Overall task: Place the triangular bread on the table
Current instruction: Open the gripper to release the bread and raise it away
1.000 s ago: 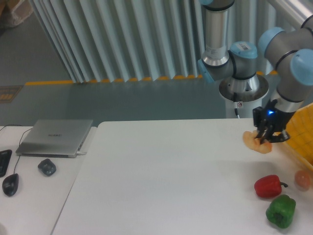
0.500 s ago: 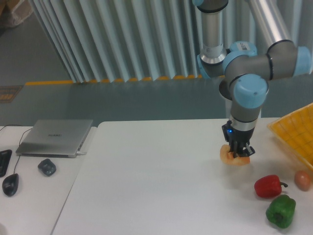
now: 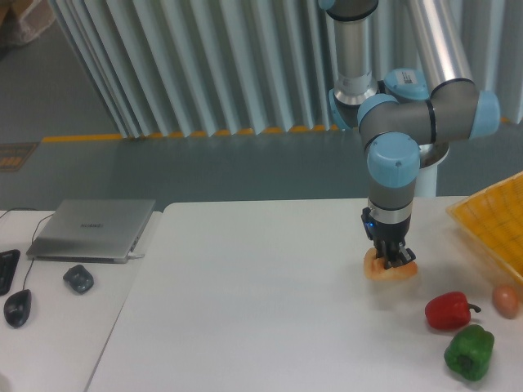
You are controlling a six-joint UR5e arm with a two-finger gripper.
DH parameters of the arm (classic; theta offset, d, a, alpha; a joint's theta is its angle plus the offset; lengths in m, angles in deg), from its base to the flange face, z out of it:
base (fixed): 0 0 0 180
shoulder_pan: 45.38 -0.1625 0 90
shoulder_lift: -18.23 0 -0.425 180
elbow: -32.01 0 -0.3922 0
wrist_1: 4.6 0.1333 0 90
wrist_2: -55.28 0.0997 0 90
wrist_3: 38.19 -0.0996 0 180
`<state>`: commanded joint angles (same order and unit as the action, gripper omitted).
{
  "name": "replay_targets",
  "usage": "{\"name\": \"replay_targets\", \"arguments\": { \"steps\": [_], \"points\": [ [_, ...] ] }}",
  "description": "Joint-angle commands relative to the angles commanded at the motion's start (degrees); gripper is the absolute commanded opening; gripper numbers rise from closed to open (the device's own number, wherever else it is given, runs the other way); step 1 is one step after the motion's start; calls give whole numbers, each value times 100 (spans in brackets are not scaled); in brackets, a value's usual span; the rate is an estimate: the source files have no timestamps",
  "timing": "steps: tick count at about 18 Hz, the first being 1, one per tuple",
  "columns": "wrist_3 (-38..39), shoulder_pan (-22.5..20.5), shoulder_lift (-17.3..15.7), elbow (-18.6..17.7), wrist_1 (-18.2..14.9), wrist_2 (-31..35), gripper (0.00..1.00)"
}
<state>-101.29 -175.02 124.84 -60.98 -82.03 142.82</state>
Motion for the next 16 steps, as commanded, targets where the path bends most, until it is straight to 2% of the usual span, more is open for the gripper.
{"name": "replay_targets", "arguments": {
  "steps": [3, 7, 9, 16],
  "points": [
    [-17, -9, 0, 79, 53, 0, 100],
    [17, -44, -53, 193, 781, 0, 100],
    [-35, -18, -61, 193, 949, 35, 100],
    [-53, 9, -176, 352, 862, 308, 100]
  ]
}}
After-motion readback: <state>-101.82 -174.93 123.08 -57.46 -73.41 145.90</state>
